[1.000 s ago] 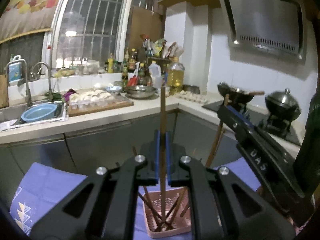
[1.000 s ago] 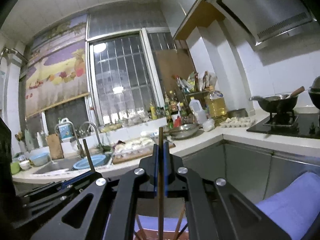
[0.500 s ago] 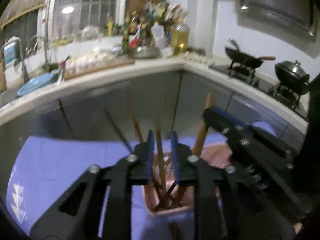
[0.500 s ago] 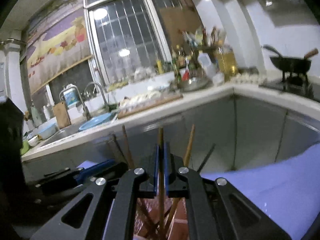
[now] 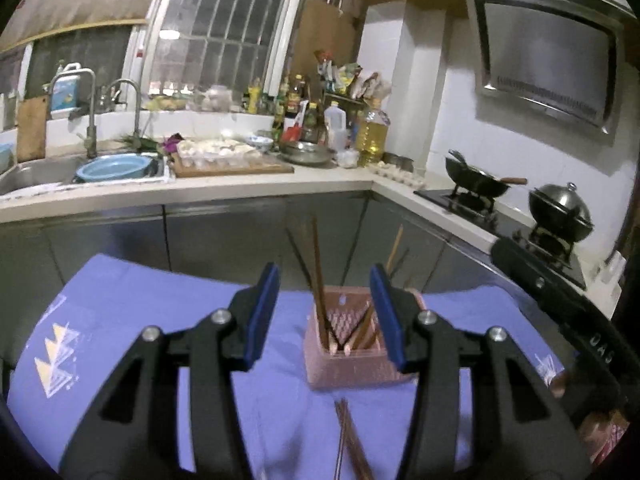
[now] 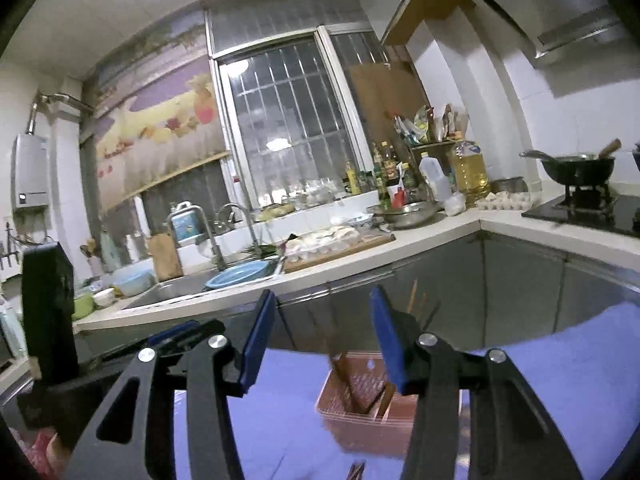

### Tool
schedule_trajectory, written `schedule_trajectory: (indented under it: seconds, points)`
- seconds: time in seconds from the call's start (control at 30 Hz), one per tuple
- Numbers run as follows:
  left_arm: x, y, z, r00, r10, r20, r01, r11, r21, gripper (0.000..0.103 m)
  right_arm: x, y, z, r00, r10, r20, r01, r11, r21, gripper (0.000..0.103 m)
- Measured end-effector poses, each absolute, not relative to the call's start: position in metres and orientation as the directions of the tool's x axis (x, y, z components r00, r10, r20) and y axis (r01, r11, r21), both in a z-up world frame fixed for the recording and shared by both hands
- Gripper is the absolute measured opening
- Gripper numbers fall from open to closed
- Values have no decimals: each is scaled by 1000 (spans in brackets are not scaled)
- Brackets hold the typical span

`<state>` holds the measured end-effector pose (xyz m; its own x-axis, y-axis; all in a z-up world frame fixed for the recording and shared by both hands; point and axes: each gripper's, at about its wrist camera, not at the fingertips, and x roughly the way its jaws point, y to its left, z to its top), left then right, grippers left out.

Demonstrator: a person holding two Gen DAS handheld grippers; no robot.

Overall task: Organize utensils
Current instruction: 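Open both grippers to release the chopsticks into the basket, then move both open grippers back down to the remaining chopsticks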

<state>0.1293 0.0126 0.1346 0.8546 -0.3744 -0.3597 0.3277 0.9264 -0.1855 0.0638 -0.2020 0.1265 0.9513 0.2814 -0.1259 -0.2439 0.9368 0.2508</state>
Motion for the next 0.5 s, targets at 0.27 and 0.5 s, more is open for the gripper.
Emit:
schedule_trajectory:
  seconds: [0.27, 0.5]
  points:
    - [97, 45, 35, 726, -370, -580, 285, 929, -236, 45, 18, -200, 37, 900, 267, -345, -168, 942, 291, 49]
    - [75, 48, -39, 565, -432, -704, 292, 902, -319, 45, 8, -181, -30, 763, 264, -590, -131, 957, 259, 33]
